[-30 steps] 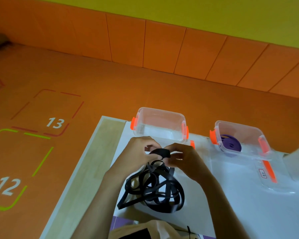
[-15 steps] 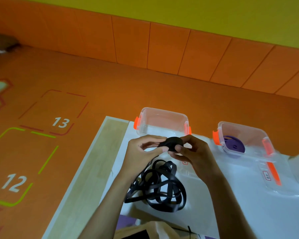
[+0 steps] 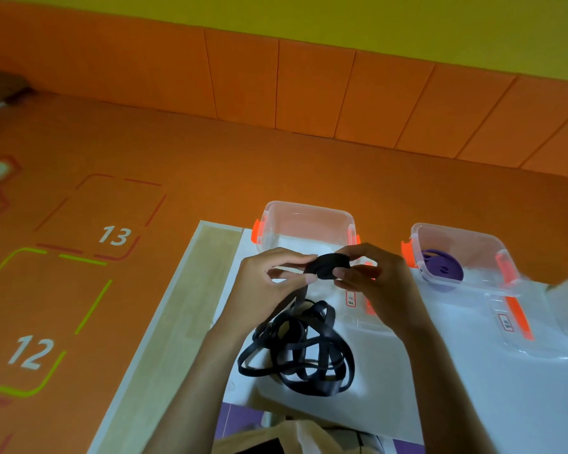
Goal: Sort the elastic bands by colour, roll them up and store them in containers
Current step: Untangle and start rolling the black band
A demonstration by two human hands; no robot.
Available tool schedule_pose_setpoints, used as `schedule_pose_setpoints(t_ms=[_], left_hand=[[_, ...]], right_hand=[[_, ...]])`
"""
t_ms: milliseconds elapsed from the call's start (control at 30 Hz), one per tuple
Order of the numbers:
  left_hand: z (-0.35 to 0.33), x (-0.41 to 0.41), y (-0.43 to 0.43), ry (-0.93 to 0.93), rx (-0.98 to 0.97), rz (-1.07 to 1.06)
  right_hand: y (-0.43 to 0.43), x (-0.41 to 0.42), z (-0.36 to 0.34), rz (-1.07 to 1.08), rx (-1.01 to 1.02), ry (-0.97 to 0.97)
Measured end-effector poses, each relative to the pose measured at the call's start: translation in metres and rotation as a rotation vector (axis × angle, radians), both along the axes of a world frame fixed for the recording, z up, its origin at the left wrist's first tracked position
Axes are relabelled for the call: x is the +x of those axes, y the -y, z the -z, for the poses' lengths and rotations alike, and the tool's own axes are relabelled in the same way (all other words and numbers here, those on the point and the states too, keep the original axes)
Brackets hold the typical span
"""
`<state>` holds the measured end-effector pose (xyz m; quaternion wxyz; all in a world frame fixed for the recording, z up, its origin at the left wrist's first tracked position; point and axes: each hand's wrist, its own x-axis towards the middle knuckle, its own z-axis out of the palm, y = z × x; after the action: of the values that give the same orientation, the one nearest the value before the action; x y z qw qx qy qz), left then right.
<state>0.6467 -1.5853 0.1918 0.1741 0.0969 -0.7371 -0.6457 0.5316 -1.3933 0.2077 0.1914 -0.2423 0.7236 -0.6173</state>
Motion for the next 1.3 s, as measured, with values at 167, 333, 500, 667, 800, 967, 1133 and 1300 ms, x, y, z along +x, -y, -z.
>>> schedule_pose_setpoints(t_ms=[167, 333, 500, 667, 800, 967, 1133, 1300], left_hand=[[-0.015, -0.004, -0.009, -0.181, 0.061, -0.043], [-0.034, -0.011, -0.006, -0.225, 0.090, -0.057], [-0.040, -0.021, -0.004, -0.180, -0.040, -0.018], [-0.050, -0.035, -0.006, -0.261, -0.029, 0.020], [-0.060, -0.047, -0.009, -0.258, -0.012, 0.018], [-0.067, -0.060, -0.010, -0.158, -0.020, -0.026], [-0.066, -0.073, -0.016, -0.152, 0.016, -0.098], [-0.065, -0.075, -0.004, -0.090, -0.044, -0.021]], right_hand=[[0.003, 0.010, -0.007, -0.054, -0.317, 0.210], [0.005, 0.004, -0.018, -0.025, -0.126, -0.017], [0.005, -0.006, -0.029, -0.082, 0.014, -0.010], [0.002, -0.008, -0.034, -0.077, -0.203, 0.144], [0.008, -0.009, -0.030, -0.074, -0.296, 0.213], [0.006, -0.035, -0.047, -0.036, -0.048, 0.089], [0.005, -0.045, -0.054, 0.003, -0.180, 0.175], [0.000, -0.054, -0.042, -0.016, -0.008, 0.006]])
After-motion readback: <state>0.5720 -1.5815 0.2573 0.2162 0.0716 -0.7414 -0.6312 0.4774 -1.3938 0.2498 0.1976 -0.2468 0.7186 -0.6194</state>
